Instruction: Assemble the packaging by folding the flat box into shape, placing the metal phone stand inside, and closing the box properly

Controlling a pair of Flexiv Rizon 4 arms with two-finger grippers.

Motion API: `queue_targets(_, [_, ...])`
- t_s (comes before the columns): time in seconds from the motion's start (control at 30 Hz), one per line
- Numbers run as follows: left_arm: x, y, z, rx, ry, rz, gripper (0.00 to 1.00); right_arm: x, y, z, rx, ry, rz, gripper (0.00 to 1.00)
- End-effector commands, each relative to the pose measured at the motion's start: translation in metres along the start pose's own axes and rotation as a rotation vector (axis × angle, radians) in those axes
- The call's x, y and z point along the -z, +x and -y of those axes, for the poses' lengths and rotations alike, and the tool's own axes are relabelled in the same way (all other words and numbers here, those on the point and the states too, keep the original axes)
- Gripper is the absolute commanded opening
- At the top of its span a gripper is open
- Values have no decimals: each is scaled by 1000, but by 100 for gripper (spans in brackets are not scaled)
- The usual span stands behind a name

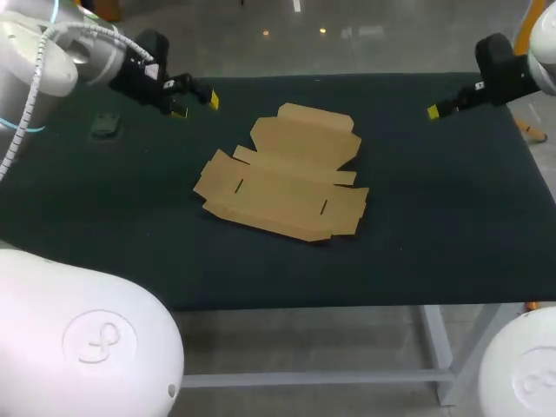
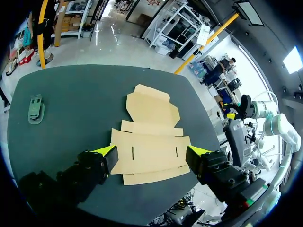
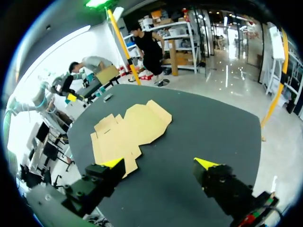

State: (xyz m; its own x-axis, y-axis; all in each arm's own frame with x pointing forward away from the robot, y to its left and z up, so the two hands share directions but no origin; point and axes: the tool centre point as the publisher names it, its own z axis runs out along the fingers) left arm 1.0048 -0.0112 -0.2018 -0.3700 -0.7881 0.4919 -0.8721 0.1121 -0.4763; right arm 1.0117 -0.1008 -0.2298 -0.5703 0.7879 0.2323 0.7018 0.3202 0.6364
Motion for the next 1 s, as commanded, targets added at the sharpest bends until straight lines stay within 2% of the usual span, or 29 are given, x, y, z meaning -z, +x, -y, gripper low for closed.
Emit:
queue_targets(0.03, [2,1,3,1,-147,4,100,1,-1,-2,-1,27,-4,100])
queue_targets(0.27, [2,1,3,1,-147,4,100,1,-1,-2,-1,27,-4,100])
queue_targets(0.4, [-14,3,5,3,-213,-13,100,-5,5,1,-38,51,23,100])
queue_targets(0.53, [-23,-4,-2,0,-272,-29,100,-14,6,14,-113,84,-44,100])
queue_targets(0.57, [-24,-6,-4,7,-283,-24,100,-17,5,17,-159,98,-34,100])
queue_targets(0.7, [-32,-13,-12,7,-324,-6,100,-21,9,29,-208,76,-90,100])
queue_targets(1.0, [-56,-34,-31,-57,-392,-13,100,-32,18,39,-305,131,-89,100])
